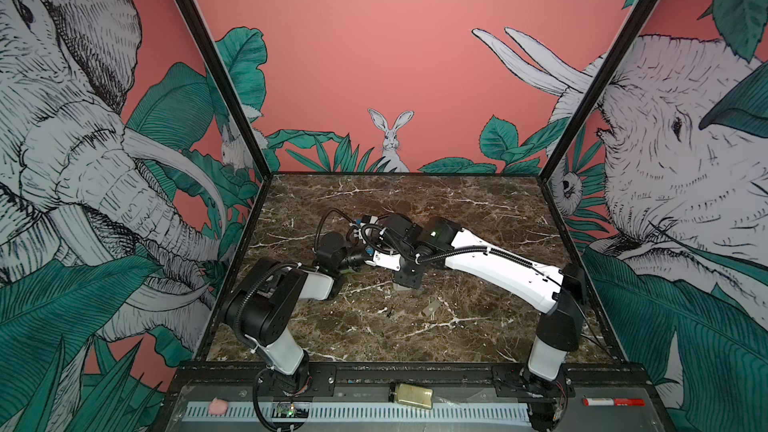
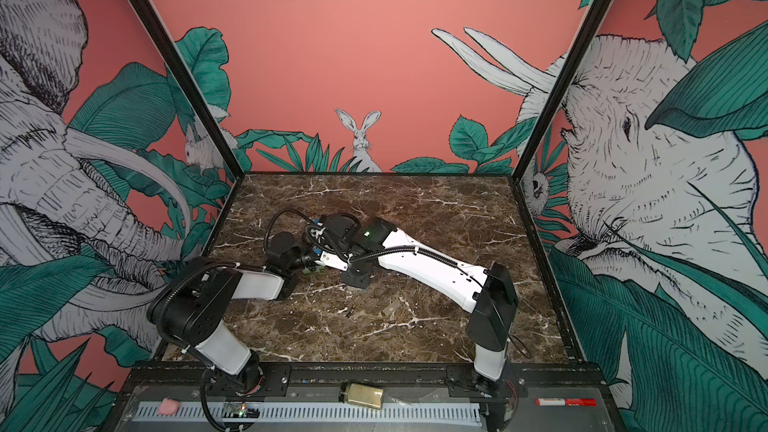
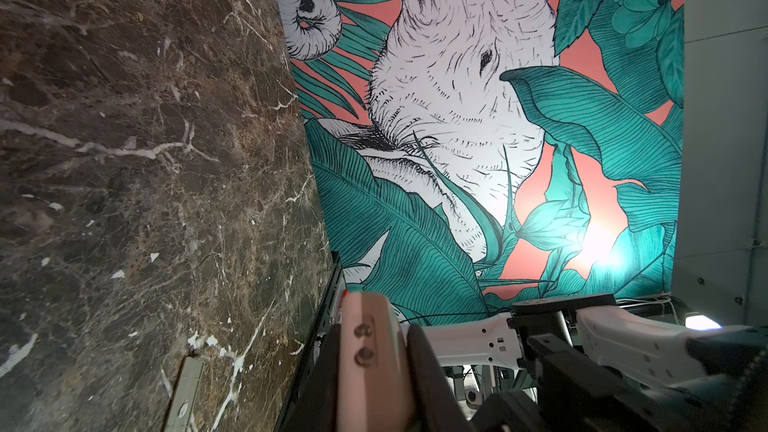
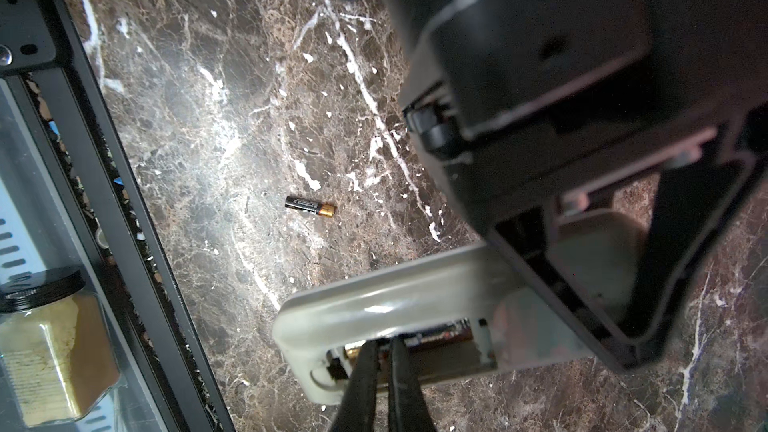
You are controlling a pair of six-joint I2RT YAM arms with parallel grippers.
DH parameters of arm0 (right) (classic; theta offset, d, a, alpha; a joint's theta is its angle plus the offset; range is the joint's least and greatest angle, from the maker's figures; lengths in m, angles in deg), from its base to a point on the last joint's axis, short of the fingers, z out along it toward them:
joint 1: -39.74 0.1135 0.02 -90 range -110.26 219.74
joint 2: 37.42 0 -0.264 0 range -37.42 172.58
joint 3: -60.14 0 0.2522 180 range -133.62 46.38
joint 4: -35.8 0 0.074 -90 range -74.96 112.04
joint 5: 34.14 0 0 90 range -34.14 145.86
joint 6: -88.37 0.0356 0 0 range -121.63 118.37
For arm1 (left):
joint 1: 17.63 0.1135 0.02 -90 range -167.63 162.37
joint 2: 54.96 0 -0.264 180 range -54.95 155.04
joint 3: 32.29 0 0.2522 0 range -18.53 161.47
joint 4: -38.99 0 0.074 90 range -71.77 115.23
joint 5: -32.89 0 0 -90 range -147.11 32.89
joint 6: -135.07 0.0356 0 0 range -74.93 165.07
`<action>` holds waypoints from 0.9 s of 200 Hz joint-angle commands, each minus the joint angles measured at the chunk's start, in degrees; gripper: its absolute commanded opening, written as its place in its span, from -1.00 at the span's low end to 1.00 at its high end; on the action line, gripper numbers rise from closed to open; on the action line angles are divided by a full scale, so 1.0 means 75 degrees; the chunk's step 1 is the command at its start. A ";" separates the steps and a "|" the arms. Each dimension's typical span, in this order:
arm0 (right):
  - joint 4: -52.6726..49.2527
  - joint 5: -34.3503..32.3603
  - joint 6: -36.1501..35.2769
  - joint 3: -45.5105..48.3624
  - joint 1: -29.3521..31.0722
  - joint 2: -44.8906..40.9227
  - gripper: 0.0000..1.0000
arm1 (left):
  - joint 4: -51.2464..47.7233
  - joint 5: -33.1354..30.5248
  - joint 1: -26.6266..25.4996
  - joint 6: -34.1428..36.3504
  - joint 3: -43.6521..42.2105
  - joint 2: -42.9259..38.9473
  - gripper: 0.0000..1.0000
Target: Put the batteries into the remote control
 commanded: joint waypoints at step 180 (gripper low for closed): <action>0.0519 -0.0174 0.0329 -0.0207 -0.0084 0.0563 -0.79 | 0.0937 0.0410 -0.0145 -0.0593 0.0377 -0.0103 -1.00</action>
